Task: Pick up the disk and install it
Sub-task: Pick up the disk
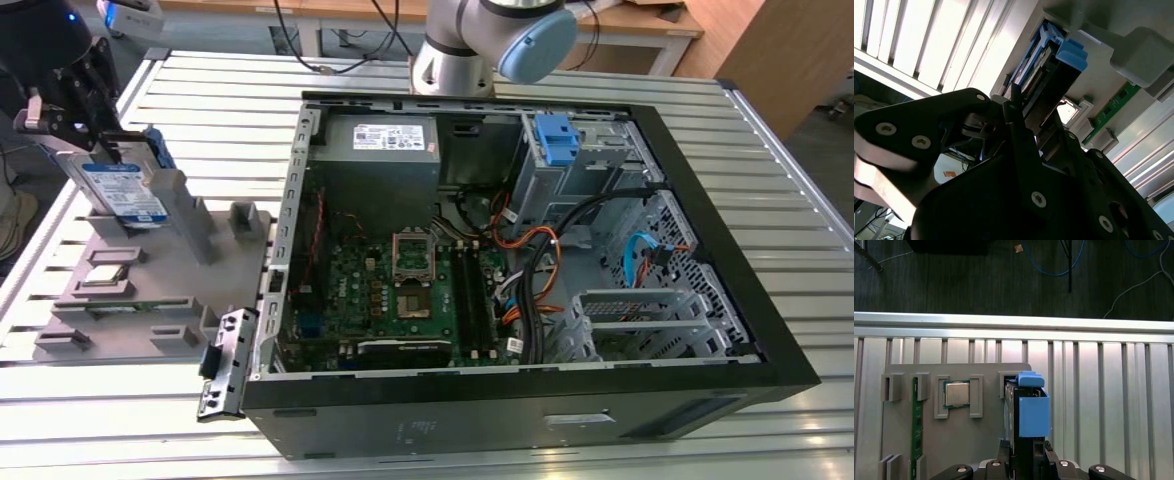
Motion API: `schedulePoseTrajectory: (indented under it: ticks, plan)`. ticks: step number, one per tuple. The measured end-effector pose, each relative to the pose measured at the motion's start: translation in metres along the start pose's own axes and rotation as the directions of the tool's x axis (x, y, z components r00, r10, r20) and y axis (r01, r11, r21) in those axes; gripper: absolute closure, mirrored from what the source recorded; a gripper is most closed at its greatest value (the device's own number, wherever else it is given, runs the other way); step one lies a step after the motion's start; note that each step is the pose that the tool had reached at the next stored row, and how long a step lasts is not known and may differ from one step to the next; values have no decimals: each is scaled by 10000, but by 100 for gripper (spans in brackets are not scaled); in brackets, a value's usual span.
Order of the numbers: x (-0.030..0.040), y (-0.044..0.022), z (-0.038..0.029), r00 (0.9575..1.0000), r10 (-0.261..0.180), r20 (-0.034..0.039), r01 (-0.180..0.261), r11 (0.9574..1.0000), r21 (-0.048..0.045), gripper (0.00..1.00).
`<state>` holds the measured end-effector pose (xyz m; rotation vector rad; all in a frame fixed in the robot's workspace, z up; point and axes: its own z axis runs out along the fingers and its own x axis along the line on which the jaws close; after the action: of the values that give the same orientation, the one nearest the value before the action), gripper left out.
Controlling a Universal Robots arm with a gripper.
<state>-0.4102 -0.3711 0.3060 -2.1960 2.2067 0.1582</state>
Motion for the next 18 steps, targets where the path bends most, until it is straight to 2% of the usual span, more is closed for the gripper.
schedulePoseTrajectory:
  ticks: [4, 7, 18]
  plan:
    - [0, 0, -1, 10000, 0, 0, 0, 10000, 0, 64]
    - [-2, 1, -25, 10000, 0, -1, 0, 10000, -2, 64]
    - [-17, 11, -193, 10000, 0, 0, 0, 10000, 0, 64]
